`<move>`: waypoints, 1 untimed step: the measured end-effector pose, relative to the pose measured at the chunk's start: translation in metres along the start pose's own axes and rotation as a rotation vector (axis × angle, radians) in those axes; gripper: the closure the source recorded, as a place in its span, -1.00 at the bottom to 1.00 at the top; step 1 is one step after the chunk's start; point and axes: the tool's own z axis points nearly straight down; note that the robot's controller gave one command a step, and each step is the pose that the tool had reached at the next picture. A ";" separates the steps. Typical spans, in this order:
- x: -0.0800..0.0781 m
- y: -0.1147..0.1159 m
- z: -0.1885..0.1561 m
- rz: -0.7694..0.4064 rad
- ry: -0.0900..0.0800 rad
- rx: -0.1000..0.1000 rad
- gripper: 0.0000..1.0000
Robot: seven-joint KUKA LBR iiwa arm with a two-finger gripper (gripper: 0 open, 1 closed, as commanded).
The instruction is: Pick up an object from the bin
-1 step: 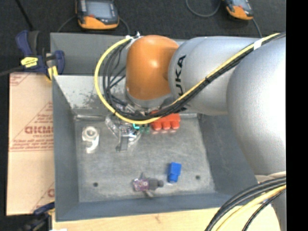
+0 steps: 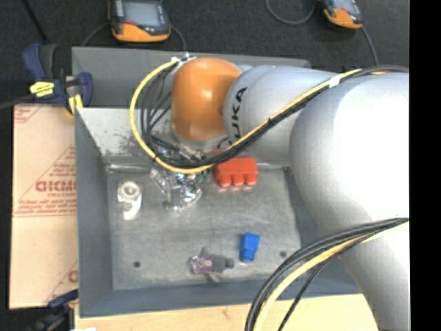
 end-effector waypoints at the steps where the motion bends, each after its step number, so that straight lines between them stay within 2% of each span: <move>1: -0.006 0.074 0.013 -0.333 0.014 -0.003 -1.00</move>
Offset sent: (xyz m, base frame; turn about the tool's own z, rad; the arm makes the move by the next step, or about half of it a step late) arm -0.0114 0.0718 -0.0145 -0.3326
